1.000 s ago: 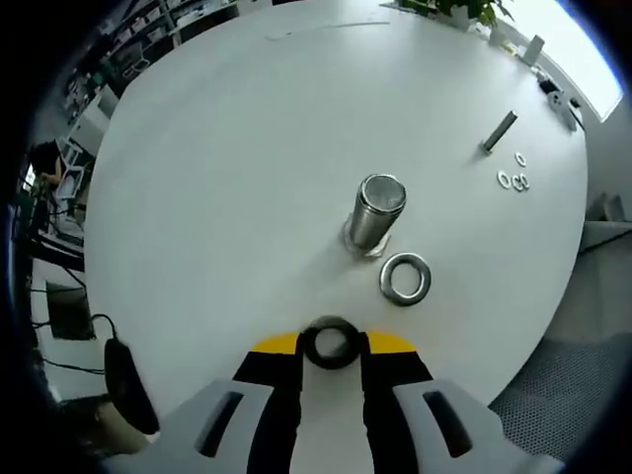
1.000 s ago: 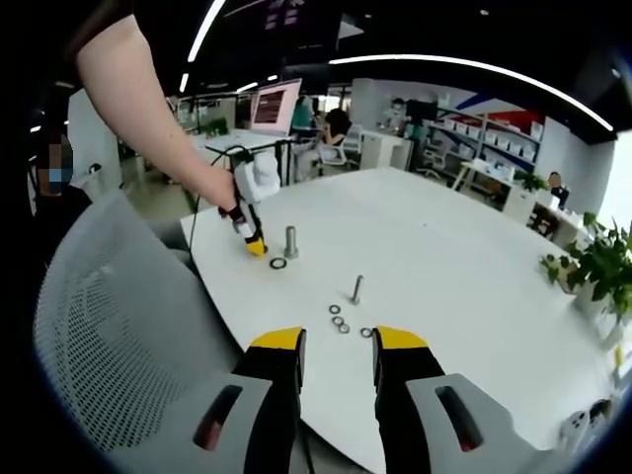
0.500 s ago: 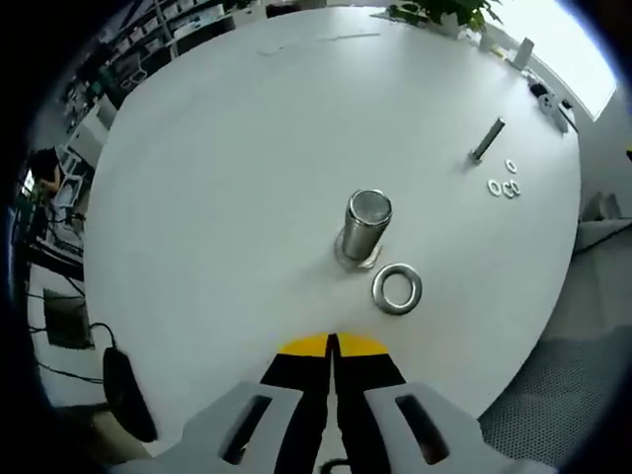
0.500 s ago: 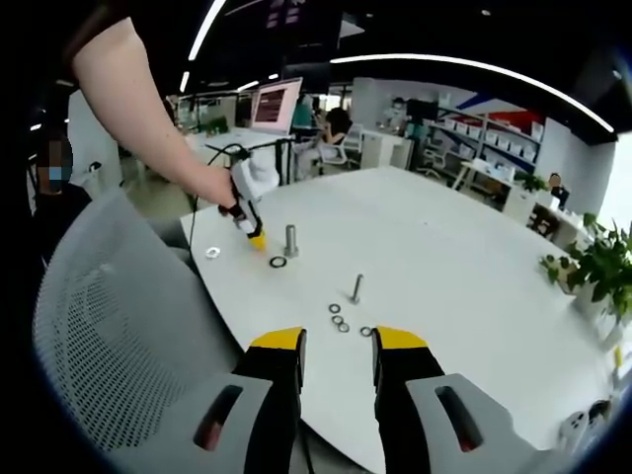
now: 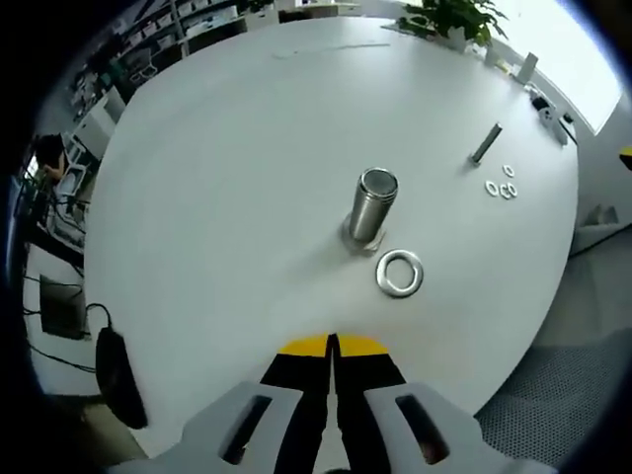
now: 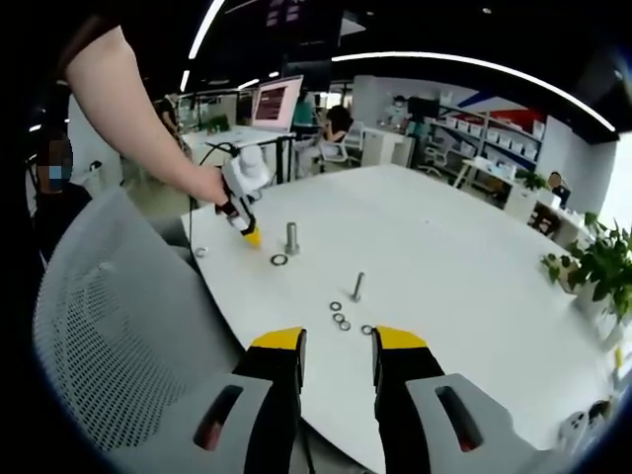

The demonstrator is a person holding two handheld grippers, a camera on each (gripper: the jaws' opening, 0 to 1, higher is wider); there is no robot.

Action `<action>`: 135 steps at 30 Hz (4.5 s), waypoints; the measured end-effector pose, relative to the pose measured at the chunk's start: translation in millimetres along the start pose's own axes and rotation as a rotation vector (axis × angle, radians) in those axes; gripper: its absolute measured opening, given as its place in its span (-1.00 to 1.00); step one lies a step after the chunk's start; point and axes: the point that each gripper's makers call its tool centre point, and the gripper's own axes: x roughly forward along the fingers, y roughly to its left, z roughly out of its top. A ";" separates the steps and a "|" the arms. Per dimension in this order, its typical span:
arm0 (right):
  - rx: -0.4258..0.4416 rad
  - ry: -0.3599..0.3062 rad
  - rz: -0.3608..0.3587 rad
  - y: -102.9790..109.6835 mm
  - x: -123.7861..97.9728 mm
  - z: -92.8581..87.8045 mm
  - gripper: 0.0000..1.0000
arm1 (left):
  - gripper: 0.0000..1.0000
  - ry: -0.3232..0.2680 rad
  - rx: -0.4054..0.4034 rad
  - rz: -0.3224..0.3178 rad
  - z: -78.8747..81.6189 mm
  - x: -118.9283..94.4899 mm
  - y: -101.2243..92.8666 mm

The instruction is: Place the washer onto the threaded stud by aligning its center hole with the stud, sliding it down to the base, and recovering from edge contact or off-axis alignment until the washer reaches the visible bottom stop.

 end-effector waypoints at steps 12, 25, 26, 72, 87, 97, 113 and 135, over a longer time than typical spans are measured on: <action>-0.008 -0.001 0.014 3.1 0.2 0.6 -0.43 | -0.91 -0.024 -0.068 0.019 -18.4 -24.4 8.6; -0.023 0.003 0.043 9.2 1.1 0.3 -0.43 | -0.50 0.025 -0.156 0.052 -73.6 -43.0 10.7; -0.021 0.003 0.046 9.8 1.1 0.1 -0.43 | -0.49 0.035 -0.164 0.048 -79.8 -41.9 10.5; -0.029 0.013 0.049 10.4 1.5 -1.6 -0.43 | -0.58 0.185 -0.130 0.052 -122.6 -39.0 2.0; -0.025 0.012 0.045 9.3 1.5 -1.7 -0.43 | -0.58 0.162 -0.104 0.045 -94.6 -28.2 -3.0; -0.021 0.014 0.042 8.5 1.5 -2.4 -0.43 | -0.57 0.160 0.006 0.026 -69.9 -18.1 -13.8; -0.023 0.007 0.038 8.1 1.1 -1.0 -0.43 | -0.55 0.130 0.046 -0.005 -73.8 -20.1 -10.5; -0.023 0.007 0.043 8.9 0.9 -1.2 -0.44 | -0.60 0.111 0.025 0.017 -67.4 -17.9 -17.0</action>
